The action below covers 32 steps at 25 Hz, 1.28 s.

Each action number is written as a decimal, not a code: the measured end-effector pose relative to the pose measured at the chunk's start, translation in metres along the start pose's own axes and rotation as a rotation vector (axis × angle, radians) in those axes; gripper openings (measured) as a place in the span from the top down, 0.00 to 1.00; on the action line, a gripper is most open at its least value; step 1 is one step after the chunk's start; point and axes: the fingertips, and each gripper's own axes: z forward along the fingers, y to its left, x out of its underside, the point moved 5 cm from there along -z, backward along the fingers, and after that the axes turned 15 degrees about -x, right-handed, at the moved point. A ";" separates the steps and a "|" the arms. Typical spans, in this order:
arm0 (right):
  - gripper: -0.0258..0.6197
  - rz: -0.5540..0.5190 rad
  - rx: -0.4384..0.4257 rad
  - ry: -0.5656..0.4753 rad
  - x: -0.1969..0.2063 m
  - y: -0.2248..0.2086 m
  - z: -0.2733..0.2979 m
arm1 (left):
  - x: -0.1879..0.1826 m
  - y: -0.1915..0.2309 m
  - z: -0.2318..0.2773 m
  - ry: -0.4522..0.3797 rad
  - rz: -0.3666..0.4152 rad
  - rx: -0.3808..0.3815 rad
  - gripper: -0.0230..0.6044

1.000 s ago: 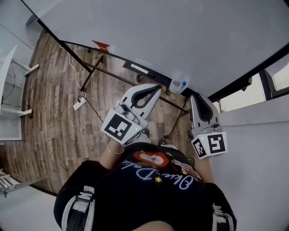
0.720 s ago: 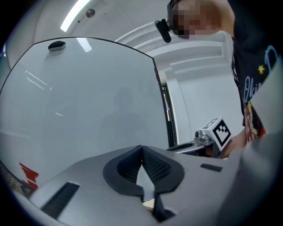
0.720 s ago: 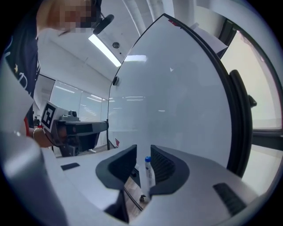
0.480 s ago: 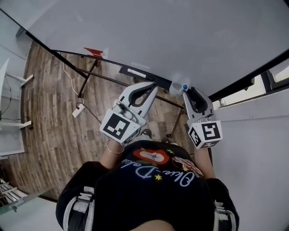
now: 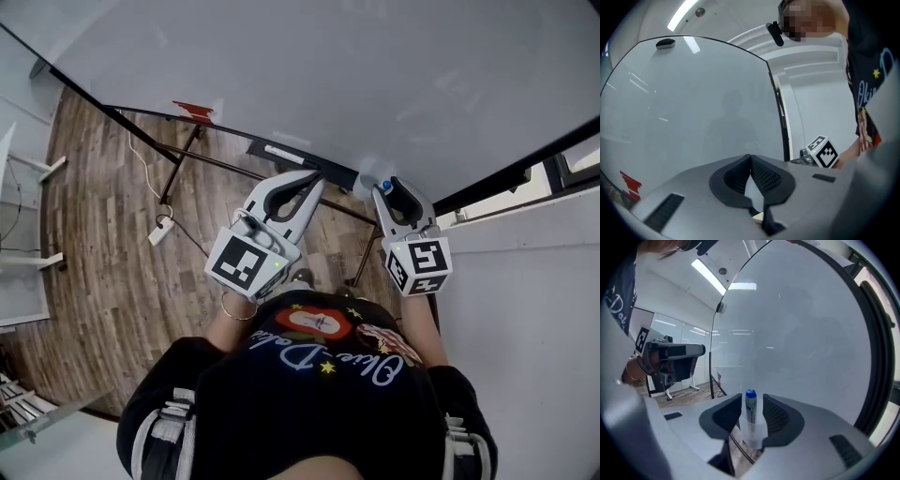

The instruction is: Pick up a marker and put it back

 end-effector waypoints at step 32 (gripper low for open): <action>0.85 -0.055 -0.029 -0.258 -0.084 -0.009 -0.067 | -0.011 -0.006 -0.009 -0.013 0.027 -0.058 0.96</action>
